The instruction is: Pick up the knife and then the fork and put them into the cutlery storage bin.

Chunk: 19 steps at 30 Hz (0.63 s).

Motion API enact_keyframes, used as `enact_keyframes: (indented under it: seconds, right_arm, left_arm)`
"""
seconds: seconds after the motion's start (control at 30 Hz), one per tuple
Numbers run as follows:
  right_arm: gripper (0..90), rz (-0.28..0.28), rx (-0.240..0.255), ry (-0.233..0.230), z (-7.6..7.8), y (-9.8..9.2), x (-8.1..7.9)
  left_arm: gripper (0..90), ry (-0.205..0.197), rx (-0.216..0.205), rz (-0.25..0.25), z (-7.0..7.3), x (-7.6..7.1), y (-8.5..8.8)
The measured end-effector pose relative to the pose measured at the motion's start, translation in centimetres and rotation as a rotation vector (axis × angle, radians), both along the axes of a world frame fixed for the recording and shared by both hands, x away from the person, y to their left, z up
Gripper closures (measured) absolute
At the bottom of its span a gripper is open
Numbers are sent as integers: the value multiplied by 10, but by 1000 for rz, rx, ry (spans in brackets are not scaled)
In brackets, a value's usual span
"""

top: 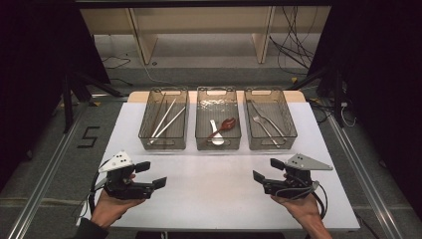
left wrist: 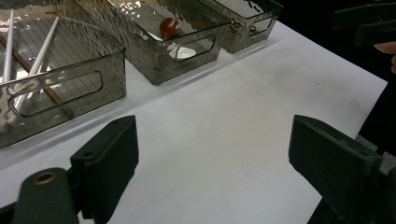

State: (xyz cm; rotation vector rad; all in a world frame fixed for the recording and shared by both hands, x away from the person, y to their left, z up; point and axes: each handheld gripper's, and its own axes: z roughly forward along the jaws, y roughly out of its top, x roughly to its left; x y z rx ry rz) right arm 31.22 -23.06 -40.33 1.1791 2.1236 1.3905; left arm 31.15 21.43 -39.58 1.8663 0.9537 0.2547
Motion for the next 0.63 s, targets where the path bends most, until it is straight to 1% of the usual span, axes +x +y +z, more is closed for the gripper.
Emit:
enact_keyframes:
  seconds: [0.13,0.27,0.37,0.63]
  right_arm:
    - [239,-3,6,2,0,-1,0]
    - [237,2,-1,5,-1,0,1]
    - [236,4,-7,0,-1,1,0]
    - [227,1,-2,-11,-1,0,0]
  left_arm:
    - [155,0,0,0,0,1,-1]
    - [155,0,1,-2,0,1,-1]
    - [154,3,-1,-3,0,1,-1]
    - [154,-3,3,-2,0,1,-1]
